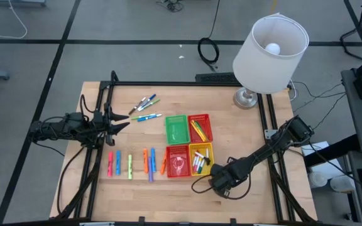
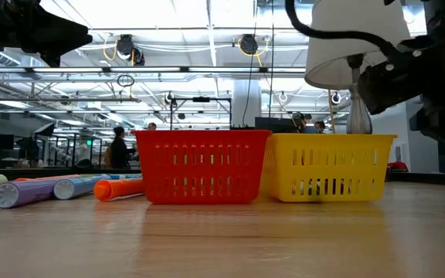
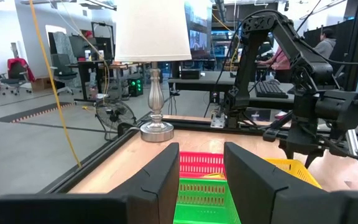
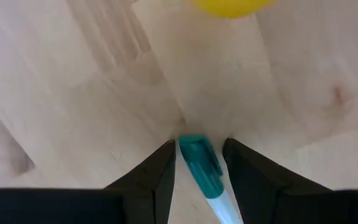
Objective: Pick & Place Markers
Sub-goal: Put the small green highlighter pen into the yellow bin
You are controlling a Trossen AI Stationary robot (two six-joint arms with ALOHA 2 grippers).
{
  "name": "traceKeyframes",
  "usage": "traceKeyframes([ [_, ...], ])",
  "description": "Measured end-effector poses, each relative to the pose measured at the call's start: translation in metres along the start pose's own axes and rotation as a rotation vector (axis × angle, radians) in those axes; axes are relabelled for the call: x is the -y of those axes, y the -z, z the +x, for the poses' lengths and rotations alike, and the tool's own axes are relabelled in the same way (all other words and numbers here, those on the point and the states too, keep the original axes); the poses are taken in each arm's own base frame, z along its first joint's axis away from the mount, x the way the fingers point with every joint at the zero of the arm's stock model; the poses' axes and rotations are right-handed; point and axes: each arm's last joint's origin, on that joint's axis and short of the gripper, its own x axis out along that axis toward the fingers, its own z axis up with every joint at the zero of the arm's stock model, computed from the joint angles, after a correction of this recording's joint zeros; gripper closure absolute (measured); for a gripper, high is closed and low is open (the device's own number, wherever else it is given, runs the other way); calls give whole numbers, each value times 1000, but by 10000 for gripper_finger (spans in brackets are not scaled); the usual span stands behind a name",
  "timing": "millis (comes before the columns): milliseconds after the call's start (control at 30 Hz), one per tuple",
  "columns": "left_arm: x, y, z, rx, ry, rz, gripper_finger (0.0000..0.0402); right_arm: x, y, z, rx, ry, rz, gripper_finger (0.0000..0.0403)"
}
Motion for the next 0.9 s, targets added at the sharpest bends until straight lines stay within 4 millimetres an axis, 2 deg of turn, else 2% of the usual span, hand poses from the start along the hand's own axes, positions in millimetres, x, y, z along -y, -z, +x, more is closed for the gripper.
traceKeyframes([
  [300, 0, 0, 0, 0, 0, 0, 268, -6, 11, 2, 21, 29, -253, 271],
  [900, 0, 0, 0, 0, 0, 0, 268, -4, 27, 3, -44, 99, -298, 271],
])
